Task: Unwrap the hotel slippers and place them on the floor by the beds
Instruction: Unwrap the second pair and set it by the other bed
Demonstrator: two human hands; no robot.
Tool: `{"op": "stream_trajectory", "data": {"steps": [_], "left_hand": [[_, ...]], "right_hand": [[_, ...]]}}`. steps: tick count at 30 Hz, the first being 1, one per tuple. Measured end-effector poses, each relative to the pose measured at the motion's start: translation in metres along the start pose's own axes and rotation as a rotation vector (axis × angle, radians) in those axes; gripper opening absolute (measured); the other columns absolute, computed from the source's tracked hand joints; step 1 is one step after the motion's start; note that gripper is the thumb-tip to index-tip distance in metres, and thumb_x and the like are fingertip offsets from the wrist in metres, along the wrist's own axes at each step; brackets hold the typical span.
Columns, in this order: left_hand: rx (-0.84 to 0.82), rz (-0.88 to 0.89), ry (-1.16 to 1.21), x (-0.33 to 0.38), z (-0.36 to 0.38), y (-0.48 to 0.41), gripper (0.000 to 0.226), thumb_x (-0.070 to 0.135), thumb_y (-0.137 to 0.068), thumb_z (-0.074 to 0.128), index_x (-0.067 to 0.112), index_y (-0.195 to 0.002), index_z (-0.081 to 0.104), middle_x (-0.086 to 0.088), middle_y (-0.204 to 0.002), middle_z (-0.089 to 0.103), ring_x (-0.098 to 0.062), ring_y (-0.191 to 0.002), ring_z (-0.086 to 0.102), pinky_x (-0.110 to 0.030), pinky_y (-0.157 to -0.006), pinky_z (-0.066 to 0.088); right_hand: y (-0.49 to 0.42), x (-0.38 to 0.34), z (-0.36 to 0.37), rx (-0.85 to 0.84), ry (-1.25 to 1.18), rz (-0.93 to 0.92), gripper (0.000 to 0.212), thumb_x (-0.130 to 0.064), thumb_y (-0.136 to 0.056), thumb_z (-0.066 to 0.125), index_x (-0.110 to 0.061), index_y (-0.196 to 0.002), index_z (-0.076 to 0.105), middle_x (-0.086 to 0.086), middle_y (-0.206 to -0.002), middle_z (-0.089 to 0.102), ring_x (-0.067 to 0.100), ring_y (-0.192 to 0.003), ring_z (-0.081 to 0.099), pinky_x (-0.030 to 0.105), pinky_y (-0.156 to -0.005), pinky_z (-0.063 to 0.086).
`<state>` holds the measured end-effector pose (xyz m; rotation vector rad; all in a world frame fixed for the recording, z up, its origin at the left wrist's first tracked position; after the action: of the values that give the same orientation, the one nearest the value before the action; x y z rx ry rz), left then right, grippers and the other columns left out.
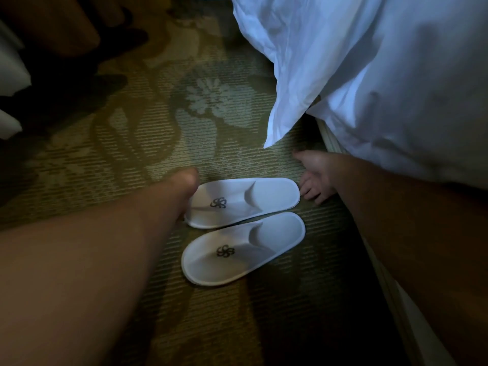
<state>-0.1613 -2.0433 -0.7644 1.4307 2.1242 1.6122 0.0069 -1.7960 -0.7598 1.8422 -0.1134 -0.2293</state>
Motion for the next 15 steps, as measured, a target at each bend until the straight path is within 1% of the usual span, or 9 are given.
{"op": "stream_trajectory", "data": {"steps": [3, 5, 6, 7, 8, 10, 11, 12, 15], "left_hand": [[-0.013, 0.032, -0.023, 0.005, 0.004, -0.001, 0.046, 0.044, -0.103, 0.035, 0.009, -0.074, 0.045, -0.013, -0.076, 0.049, -0.026, -0.070, 0.052, -0.032, -0.068, 0.041], [-0.005, 0.059, -0.042, 0.009, 0.005, 0.000, 0.045, 0.039, -0.104, 0.034, 0.008, -0.075, 0.046, -0.012, -0.078, 0.049, -0.026, -0.080, 0.053, -0.034, -0.079, 0.040], [-0.010, 0.068, -0.047, 0.010, 0.006, 0.000, 0.044, 0.038, -0.105, 0.033, 0.008, -0.077, 0.048, -0.012, -0.081, 0.050, -0.026, -0.084, 0.052, -0.034, -0.080, 0.039], [-0.016, 0.073, -0.057, 0.011, 0.008, 0.002, 0.044, 0.039, -0.105, 0.032, 0.008, -0.078, 0.048, -0.012, -0.083, 0.050, -0.025, -0.083, 0.052, -0.032, -0.077, 0.039], [-0.028, 0.075, -0.068, 0.013, 0.010, 0.003, 0.044, 0.040, -0.106, 0.032, 0.009, -0.078, 0.048, -0.012, -0.084, 0.049, -0.025, -0.077, 0.051, -0.030, -0.069, 0.038], [-0.047, 0.086, -0.080, 0.014, 0.013, 0.007, 0.044, 0.040, -0.106, 0.031, 0.011, -0.075, 0.046, -0.013, -0.087, 0.050, -0.024, -0.066, 0.046, -0.028, -0.055, 0.031], [-0.053, 0.096, -0.083, 0.016, 0.015, 0.009, 0.044, 0.039, -0.106, 0.031, 0.011, -0.075, 0.045, -0.014, -0.091, 0.052, -0.024, -0.067, 0.048, -0.028, -0.055, 0.030], [-0.059, 0.090, -0.084, 0.016, 0.016, 0.010, 0.045, 0.040, -0.106, 0.031, 0.011, -0.075, 0.045, -0.016, -0.097, 0.053, -0.026, -0.073, 0.052, -0.029, -0.058, 0.033], [-0.076, 0.075, -0.058, 0.015, 0.018, 0.013, 0.043, 0.042, -0.106, 0.031, 0.009, -0.085, 0.049, -0.015, -0.108, 0.053, -0.031, -0.094, 0.059, -0.031, -0.070, 0.037]], "right_hand": [[0.001, -0.007, -0.005, 0.020, 0.024, 0.003, 0.105, -0.080, -0.085, 0.016, 0.005, -0.145, 0.032, 0.022, -0.152, 0.034, 0.034, -0.142, 0.027, 0.052, -0.116, 0.011], [0.003, -0.011, -0.005, 0.018, 0.065, 0.010, 0.104, -0.079, -0.087, 0.012, 0.005, -0.145, 0.034, 0.022, -0.152, 0.033, 0.034, -0.143, 0.024, 0.052, -0.117, 0.006], [0.005, -0.011, -0.004, 0.015, 0.075, 0.004, 0.102, -0.077, -0.088, 0.012, 0.004, -0.146, 0.032, 0.022, -0.153, 0.032, 0.034, -0.143, 0.022, 0.050, -0.116, 0.005], [0.006, -0.011, -0.004, 0.023, 0.068, -0.015, 0.097, -0.075, -0.089, 0.015, 0.002, -0.146, 0.032, 0.021, -0.153, 0.032, 0.035, -0.143, 0.023, 0.050, -0.116, 0.009], [0.006, -0.012, -0.005, 0.053, 0.037, -0.055, 0.089, -0.071, -0.091, 0.022, -0.002, -0.147, 0.034, 0.020, -0.152, 0.035, 0.035, -0.141, 0.028, 0.049, -0.114, 0.017], [0.004, -0.014, -0.011, 0.131, -0.061, -0.164, 0.071, -0.060, -0.094, 0.036, -0.009, -0.144, 0.039, 0.015, -0.148, 0.042, 0.034, -0.136, 0.040, 0.044, -0.101, 0.035], [0.005, -0.013, -0.011, 0.139, -0.097, -0.189, 0.066, -0.056, -0.095, 0.039, -0.011, -0.144, 0.040, 0.014, -0.147, 0.043, 0.033, -0.134, 0.042, 0.040, -0.093, 0.038], [0.008, -0.012, -0.009, 0.132, -0.123, -0.200, 0.063, -0.054, -0.096, 0.039, -0.013, -0.144, 0.040, 0.013, -0.147, 0.043, 0.032, -0.134, 0.042, 0.038, -0.088, 0.038], [0.015, -0.012, -0.005, 0.127, -0.140, -0.211, 0.061, -0.051, -0.099, 0.036, -0.011, -0.144, 0.039, 0.014, -0.148, 0.042, 0.032, -0.135, 0.041, 0.037, -0.088, 0.037]]}}
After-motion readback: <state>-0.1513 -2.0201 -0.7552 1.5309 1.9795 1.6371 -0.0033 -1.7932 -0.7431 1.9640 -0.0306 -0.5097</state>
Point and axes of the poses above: each hand's wrist, its own y-axis away from the middle knuckle, its own z-axis out of the palm, x = y × z, the point moved 7 cm from there along -y, towards the middle knuckle
